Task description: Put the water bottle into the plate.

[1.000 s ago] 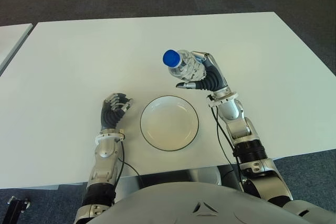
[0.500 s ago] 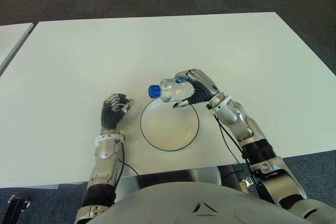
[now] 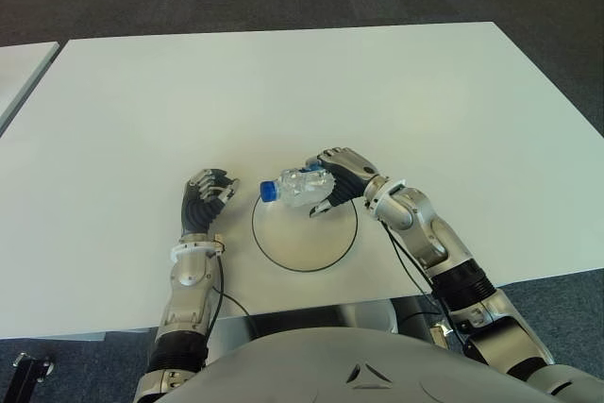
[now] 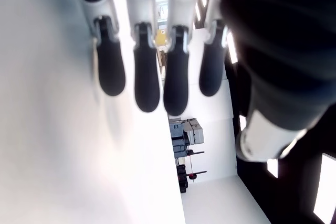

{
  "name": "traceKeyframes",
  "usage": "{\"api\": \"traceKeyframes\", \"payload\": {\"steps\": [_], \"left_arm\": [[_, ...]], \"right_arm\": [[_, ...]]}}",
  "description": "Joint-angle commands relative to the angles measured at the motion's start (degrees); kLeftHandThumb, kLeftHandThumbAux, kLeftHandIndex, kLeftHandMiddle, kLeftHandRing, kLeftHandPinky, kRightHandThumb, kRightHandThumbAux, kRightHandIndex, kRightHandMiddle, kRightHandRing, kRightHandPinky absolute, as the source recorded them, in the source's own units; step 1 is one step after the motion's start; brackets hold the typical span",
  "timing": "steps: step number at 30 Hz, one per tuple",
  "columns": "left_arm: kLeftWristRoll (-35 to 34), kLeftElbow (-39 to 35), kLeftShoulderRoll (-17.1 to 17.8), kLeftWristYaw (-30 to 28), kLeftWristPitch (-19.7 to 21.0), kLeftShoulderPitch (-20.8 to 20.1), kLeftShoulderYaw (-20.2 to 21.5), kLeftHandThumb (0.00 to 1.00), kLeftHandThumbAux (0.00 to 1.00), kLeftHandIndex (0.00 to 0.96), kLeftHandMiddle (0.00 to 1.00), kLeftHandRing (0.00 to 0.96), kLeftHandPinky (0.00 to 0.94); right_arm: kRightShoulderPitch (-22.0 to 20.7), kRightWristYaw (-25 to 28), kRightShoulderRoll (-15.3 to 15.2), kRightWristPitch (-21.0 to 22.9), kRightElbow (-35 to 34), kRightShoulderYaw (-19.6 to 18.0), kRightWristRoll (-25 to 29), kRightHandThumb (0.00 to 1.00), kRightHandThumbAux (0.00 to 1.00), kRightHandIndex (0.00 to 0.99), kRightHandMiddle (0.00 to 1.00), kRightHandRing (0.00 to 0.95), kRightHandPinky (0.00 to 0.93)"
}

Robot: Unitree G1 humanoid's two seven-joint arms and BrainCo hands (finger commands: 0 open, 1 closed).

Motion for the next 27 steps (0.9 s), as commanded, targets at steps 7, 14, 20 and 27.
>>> {"api": "traceKeyframes", "payload": {"steps": [7, 14, 20, 27], "left_arm": [[-0.5, 2.8, 0.1, -0.9, -0.3, 0.0, -0.4, 0.703, 0.72, 0.428, 0.516, 0.506, 0.485], [-0.5, 3.2, 0.6, -1.3, -1.0, -0.1, -0.6, 0.703, 0.721, 0.428, 0.519, 0.508, 0.493], [-0.1, 3.7, 0.7, -1.0, -1.2, -0.3, -0.6, 0.703, 0.721, 0.428, 0.521, 0.512, 0.496], [-0.5, 3.8, 0.8, -1.3, -1.0, -0.4, -0.6, 0.703, 0.721, 0.428, 0.523, 0.513, 0.494]], "right_arm": [[0.5, 6.5, -0.1, 8.6, -4.9, 3.1, -3.7, 0.705, 0.72, 0.435, 0.773, 0.794, 0.814], [0.0, 8.7, -0.4, 10.7, -6.0, 4.4, -4.5, 0.705, 0.721, 0.436, 0.775, 0.797, 0.816], [-0.1, 8.7, -0.9, 10.8, -6.4, 5.0, -5.0, 0.702, 0.721, 0.435, 0.768, 0.789, 0.8], [-0.1, 7.8, -1.9, 9.3, -6.7, 5.2, -4.2, 0.691, 0.722, 0.418, 0.714, 0.731, 0.712]]}}
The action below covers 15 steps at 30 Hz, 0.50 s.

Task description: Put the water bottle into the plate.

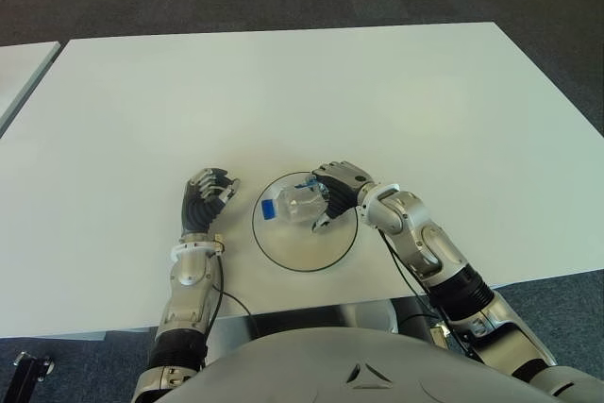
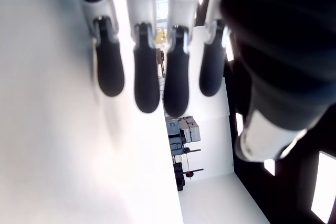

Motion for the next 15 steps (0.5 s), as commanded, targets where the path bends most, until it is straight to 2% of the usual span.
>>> {"api": "traceKeyframes", "payload": {"steps": [1, 3, 4, 6, 9, 13, 15], "left_arm": [[0.0, 1.6, 0.1, -0.9, 1.2, 0.5, -0.5, 0.703, 0.721, 0.428, 0.523, 0.513, 0.494], [0.3, 1.3, 0.0, -0.6, 1.1, 0.6, -0.6, 0.704, 0.721, 0.428, 0.524, 0.515, 0.496], [0.4, 1.2, 0.1, -0.5, 1.1, 0.6, -0.6, 0.704, 0.721, 0.428, 0.525, 0.515, 0.496], [0.7, 1.2, 0.1, -0.4, 1.1, 0.6, -0.7, 0.704, 0.721, 0.429, 0.529, 0.52, 0.501], [0.9, 1.3, 0.2, -0.3, 1.1, 0.5, -0.7, 0.704, 0.721, 0.429, 0.532, 0.523, 0.504], [1.2, 1.6, 0.2, 0.0, 1.6, 0.0, -0.6, 0.705, 0.721, 0.428, 0.526, 0.517, 0.495], [1.3, 1.5, 0.2, 0.0, 1.7, 0.1, -0.6, 0.705, 0.721, 0.428, 0.523, 0.515, 0.492]], "right_arm": [[-0.5, -0.7, -0.8, -1.4, -0.9, 0.1, 0.8, 0.69, 0.723, 0.416, 0.679, 0.7, 0.686], [-0.8, 0.2, -1.5, -2.3, -1.1, 0.2, 1.4, 0.685, 0.724, 0.409, 0.547, 0.578, 0.583], [-1.1, 1.0, -2.0, -2.9, -1.3, 0.3, 1.9, 0.684, 0.725, 0.408, 0.518, 0.551, 0.56], [-1.7, 2.4, -2.9, -3.9, -1.4, 0.6, 2.8, 0.527, 0.677, 0.261, 0.368, 0.401, 0.429], [-2.2, 3.5, -3.4, -4.8, -1.3, 0.7, 3.5, 0.453, 0.655, 0.188, 0.287, 0.32, 0.357], [-3.3, 5.3, -4.7, -7.8, -0.5, 1.0, 5.8, 0.427, 0.64, 0.098, 0.182, 0.215, 0.256], [-3.7, 5.5, -5.0, -9.1, -0.1, 1.0, 6.7, 0.422, 0.633, 0.071, 0.141, 0.184, 0.235]]}}
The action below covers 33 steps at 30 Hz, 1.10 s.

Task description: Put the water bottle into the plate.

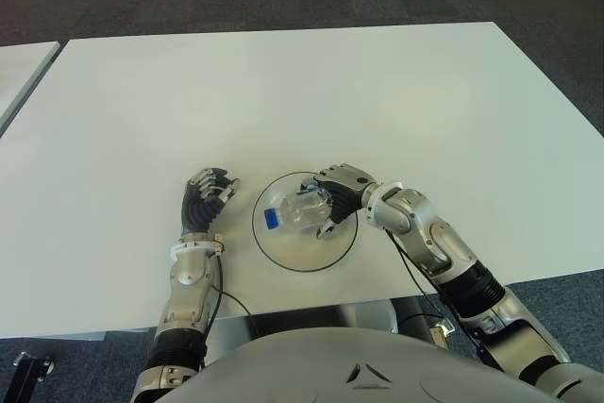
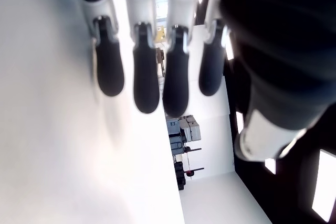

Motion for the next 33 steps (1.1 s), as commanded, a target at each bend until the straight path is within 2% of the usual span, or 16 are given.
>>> {"api": "traceKeyframes", "payload": {"steps": [1, 4, 8, 10, 15, 22, 33], "left_arm": [[0.8, 1.3, 0.1, 0.1, 1.7, 0.3, -0.6, 0.705, 0.721, 0.428, 0.522, 0.513, 0.491], [0.5, 0.6, -0.2, 0.3, 3.1, 0.4, -0.4, 0.705, 0.721, 0.429, 0.518, 0.508, 0.486], [0.6, 0.3, -0.4, 0.5, 3.2, 0.4, -0.3, 0.705, 0.72, 0.428, 0.512, 0.503, 0.481], [0.5, 0.3, -0.5, 0.5, 2.9, 0.4, -0.3, 0.704, 0.72, 0.428, 0.511, 0.502, 0.481], [0.6, 0.7, -0.4, 0.5, 1.7, 0.3, -0.4, 0.703, 0.72, 0.428, 0.51, 0.502, 0.481], [-0.2, 0.8, -0.2, -0.4, 2.0, 0.3, -0.4, 0.702, 0.72, 0.428, 0.516, 0.503, 0.483], [0.2, 0.1, -0.4, 0.4, 3.5, 0.4, -0.2, 0.707, 0.718, 0.428, 0.506, 0.504, 0.49]], "right_arm": [[-2.1, 1.1, -0.9, -3.8, 0.6, 0.3, 3.2, 0.42, 0.623, 0.05, 0.099, 0.159, 0.22], [-2.3, 0.2, -1.2, -6.4, 1.4, 0.0, 4.8, 0.427, 0.583, 0.022, 0.043, 0.098, 0.172], [-2.6, -2.0, -1.6, -10.3, 2.9, -0.2, 6.0, 0.435, 0.511, 0.004, 0.008, 0.022, 0.06], [-2.5, -3.5, -1.7, -12.3, 3.7, -0.4, 6.6, 0.448, 0.431, 0.001, 0.003, 0.009, 0.024], [-1.8, -6.6, -1.6, -15.5, 5.0, -1.2, 7.8, 0.457, 0.321, 0.0, 0.0, 0.001, 0.003], [-0.7, -11.3, -1.1, -18.3, 6.2, -2.1, 8.3, 0.443, 0.236, 0.0, 0.0, 0.0, 0.0], [0.7, -19.5, 0.7, -21.2, 8.6, -3.2, 8.2, 0.375, 0.166, 0.0, 0.0, 0.0, 0.0]]}}
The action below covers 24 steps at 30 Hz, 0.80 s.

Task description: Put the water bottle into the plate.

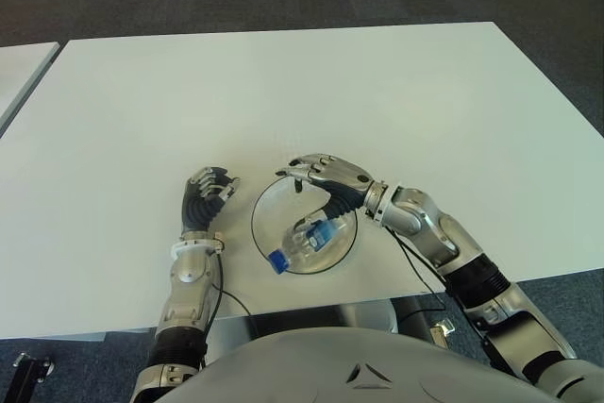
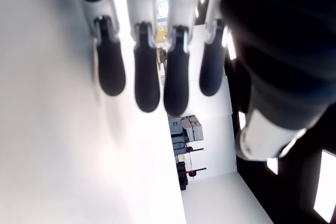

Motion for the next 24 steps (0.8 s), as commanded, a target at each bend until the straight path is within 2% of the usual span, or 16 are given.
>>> {"api": "traceKeyframes", "payload": {"steps": [1, 17, 20, 24], "left_arm": [[0.4, 0.7, -0.3, 0.3, 1.8, 0.7, -0.3, 0.707, 0.718, 0.428, 0.505, 0.503, 0.488], [-0.4, 0.0, -0.4, -0.2, 2.1, 1.0, -0.1, 0.704, 0.718, 0.428, 0.501, 0.493, 0.481], [-0.5, 0.3, -0.4, -0.1, 1.8, 0.9, -0.1, 0.705, 0.718, 0.429, 0.502, 0.495, 0.484], [-0.1, 0.5, -0.4, 0.3, 1.5, 0.7, -0.2, 0.706, 0.719, 0.429, 0.502, 0.496, 0.484]], "right_arm": [[1.3, -3.6, 1.0, -1.7, 1.8, -0.7, 0.7, 0.364, 0.161, 0.0, 0.0, 0.0, 0.0], [3.3, -18.5, 4.4, -10.2, 5.8, -4.3, 2.9, 0.301, 0.145, 0.0, 0.0, 0.0, 0.0], [3.7, -25.1, 5.5, -15.7, 8.2, -6.2, 3.6, 0.301, 0.143, 0.0, 0.0, 0.0, 0.0], [3.1, -30.0, 7.7, -22.8, 12.9, -7.9, 6.9, 0.307, 0.137, 0.0, 0.0, 0.0, 0.0]]}}
